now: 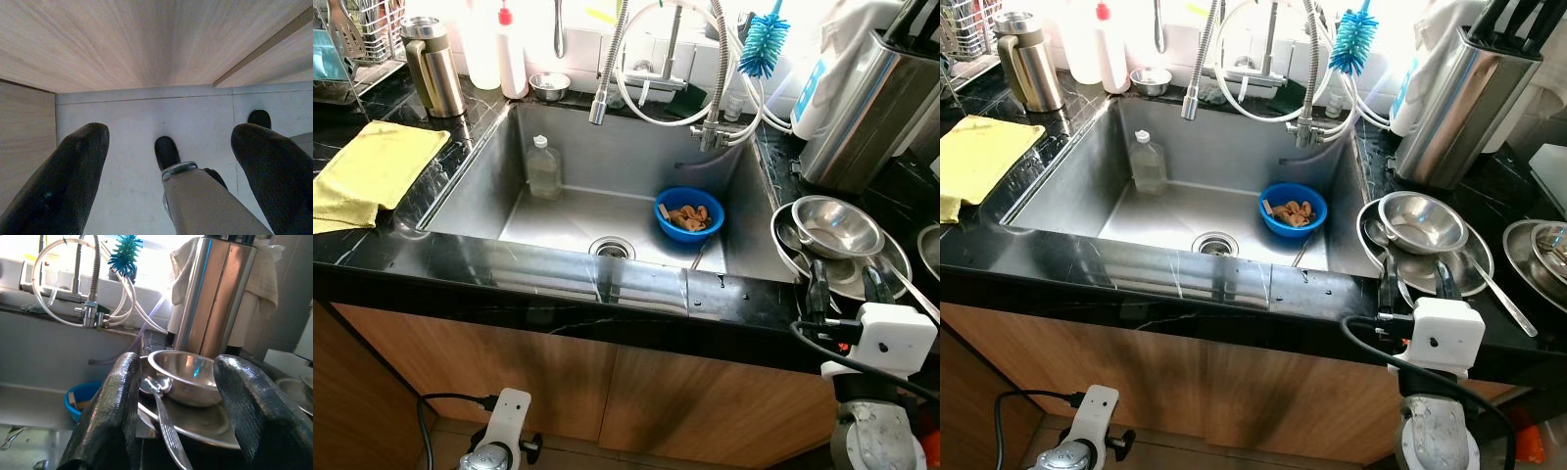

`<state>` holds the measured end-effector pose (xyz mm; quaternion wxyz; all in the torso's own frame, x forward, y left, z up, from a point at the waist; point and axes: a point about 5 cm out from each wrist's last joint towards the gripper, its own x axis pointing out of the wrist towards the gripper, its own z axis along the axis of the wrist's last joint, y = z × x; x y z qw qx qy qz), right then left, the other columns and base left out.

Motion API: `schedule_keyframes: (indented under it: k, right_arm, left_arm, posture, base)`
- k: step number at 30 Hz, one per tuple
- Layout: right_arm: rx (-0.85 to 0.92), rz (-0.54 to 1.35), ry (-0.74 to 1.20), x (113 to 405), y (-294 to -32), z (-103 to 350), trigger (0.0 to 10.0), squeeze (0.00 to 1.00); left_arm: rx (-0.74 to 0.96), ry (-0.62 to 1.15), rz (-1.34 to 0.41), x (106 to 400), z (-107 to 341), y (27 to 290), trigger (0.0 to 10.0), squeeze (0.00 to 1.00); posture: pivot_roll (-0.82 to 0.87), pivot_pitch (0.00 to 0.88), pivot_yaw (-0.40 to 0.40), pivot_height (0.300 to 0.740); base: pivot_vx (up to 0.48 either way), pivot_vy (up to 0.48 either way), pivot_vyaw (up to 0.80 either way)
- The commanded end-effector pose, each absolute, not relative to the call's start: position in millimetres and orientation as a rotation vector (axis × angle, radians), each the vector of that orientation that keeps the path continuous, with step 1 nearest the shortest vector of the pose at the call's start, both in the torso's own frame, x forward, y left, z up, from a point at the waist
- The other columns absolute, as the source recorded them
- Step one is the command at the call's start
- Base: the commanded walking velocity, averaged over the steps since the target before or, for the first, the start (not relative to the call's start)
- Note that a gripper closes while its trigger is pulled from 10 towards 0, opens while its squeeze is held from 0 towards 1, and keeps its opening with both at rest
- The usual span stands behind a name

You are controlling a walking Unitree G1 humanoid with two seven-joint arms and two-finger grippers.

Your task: Kitchen organization

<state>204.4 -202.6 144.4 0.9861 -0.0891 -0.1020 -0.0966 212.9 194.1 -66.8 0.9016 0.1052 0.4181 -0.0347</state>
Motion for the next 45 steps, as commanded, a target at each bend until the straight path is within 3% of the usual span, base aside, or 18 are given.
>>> schedule_keyframes:
  k: [1,45]
  right_arm:
    - [-0.171,-0.195,-0.212,202.4,-205.2,145.9,10.0,0.00]
    - [-0.101,-0.172,-0.107,202.8,-216.0,117.4,10.0,0.00]
  left_arm:
    - [0.231,0.879,-0.099,209.7,-69.1,191.7,10.0,0.00]
    - [0.222,0.876,-0.087,210.3,-68.9,191.1,10.0,0.00]
  posture:
    - [0.15,0.070,-0.127,0.736]
    - [0.15,0.087,-0.133,0.736]
  base:
    - [0.000,0.000,0.00]
    - [0.000,0.000,0.00]
